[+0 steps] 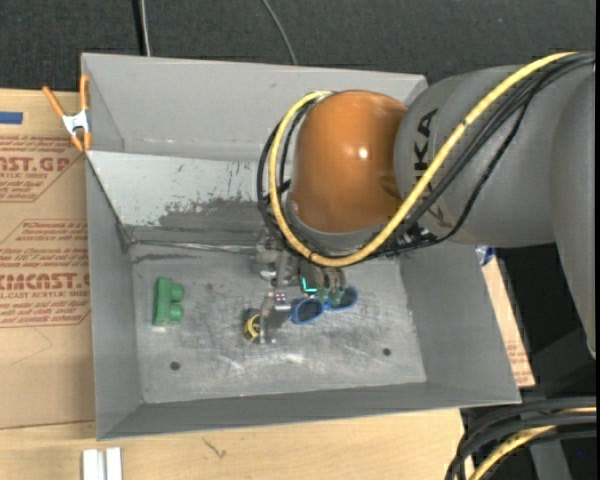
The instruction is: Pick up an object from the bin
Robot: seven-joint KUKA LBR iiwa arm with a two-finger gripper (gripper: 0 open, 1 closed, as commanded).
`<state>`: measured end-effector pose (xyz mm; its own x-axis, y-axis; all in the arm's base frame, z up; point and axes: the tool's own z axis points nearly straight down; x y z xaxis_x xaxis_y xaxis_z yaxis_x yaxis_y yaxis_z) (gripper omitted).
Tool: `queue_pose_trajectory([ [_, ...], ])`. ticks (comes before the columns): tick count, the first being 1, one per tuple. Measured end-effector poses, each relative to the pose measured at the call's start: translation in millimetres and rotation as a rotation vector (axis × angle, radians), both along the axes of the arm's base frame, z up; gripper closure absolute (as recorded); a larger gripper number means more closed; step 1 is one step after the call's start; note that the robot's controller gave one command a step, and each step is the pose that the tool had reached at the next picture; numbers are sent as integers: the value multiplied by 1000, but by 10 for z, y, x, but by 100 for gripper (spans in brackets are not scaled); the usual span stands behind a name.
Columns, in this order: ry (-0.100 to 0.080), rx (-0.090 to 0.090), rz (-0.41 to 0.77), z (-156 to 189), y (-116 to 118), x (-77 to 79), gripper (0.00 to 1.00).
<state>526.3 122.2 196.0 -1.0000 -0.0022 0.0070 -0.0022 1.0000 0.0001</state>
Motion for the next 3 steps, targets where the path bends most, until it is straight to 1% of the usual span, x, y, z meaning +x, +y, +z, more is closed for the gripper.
queue_pose_trajectory([
  [1,-17,3,40,-1251,-282,217,0],
  [2,-6,2,-149,-1240,-272,475,0],
  [3,-16,1,-11,-1217,-869,275,0],
])
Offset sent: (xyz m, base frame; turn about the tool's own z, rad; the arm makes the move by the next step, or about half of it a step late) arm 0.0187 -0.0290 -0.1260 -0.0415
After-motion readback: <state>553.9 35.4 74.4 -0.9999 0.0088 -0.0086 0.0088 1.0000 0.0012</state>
